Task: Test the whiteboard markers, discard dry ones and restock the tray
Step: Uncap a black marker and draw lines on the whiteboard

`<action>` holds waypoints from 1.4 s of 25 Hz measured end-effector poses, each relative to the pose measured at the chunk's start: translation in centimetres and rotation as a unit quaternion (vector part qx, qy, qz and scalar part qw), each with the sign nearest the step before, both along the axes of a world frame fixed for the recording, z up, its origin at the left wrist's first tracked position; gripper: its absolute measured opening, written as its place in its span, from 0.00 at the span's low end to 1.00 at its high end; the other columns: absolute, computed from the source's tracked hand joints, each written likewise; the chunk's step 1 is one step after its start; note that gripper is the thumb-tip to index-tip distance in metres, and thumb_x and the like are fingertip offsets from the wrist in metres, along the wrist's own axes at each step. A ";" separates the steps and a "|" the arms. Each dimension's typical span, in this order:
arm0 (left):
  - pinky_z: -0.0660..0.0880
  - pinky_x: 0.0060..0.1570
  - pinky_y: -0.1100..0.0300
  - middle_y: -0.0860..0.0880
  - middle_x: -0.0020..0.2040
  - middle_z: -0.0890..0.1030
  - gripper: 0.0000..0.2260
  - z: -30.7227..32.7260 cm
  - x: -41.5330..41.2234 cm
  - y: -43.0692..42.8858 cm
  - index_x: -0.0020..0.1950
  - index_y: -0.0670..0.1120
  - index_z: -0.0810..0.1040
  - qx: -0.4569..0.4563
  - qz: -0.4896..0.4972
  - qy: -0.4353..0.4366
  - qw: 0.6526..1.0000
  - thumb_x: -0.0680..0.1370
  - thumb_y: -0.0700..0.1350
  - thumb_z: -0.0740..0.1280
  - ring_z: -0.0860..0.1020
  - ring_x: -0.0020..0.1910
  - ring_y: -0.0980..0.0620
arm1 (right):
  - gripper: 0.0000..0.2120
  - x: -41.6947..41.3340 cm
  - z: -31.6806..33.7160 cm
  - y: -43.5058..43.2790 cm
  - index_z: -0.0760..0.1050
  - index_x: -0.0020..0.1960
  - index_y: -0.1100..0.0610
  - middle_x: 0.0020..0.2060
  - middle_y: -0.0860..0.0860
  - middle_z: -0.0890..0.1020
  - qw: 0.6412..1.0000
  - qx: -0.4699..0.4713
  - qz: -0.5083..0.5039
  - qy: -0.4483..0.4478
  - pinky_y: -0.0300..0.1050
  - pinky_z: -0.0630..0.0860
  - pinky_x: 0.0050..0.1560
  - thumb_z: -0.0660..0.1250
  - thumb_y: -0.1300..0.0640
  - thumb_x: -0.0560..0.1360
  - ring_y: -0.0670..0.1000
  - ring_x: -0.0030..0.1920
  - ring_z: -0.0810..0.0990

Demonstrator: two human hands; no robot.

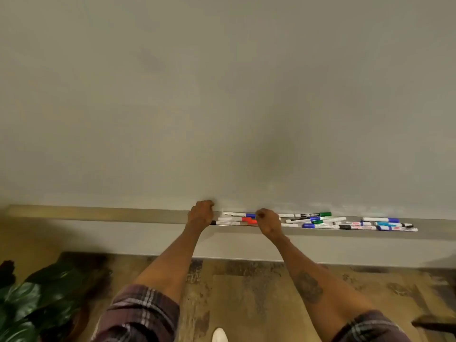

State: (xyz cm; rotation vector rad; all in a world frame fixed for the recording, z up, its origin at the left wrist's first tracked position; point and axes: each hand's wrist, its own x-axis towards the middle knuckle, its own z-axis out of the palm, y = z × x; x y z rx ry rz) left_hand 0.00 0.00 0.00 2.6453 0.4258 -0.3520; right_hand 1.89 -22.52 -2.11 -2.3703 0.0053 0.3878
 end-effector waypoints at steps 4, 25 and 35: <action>0.71 0.64 0.50 0.43 0.69 0.75 0.19 -3.4 0.5 2.1 0.73 0.49 0.72 -0.006 0.032 0.054 0.998 0.83 0.40 0.56 0.74 0.66 0.41 | 0.10 0.2 -3.1 2.4 0.80 0.53 0.63 0.45 0.60 0.83 0.994 0.063 -0.035 0.087 0.55 0.77 0.52 0.61 0.64 0.78 0.60 0.48 0.81; 0.80 0.54 0.47 0.44 0.53 0.85 0.08 -10.7 1.0 2.0 0.57 0.45 0.83 -0.195 0.264 0.002 0.945 0.80 0.43 0.66 0.83 0.50 0.42 | 0.10 0.5 -8.3 4.8 0.76 0.60 0.61 0.53 0.59 0.81 0.950 0.245 -0.121 0.152 0.40 0.81 0.46 0.64 0.62 0.80 0.56 0.49 0.82; 0.81 0.40 0.64 0.44 0.46 0.81 0.08 -2.5 0.4 -1.5 0.56 0.37 0.80 -0.578 0.342 -0.154 0.725 0.79 0.38 0.70 0.80 0.41 0.51 | 0.06 -0.7 -3.2 4.4 0.81 0.51 0.61 0.45 0.60 0.83 0.941 0.308 -0.089 0.104 0.43 0.82 0.49 0.67 0.60 0.78 0.54 0.44 0.83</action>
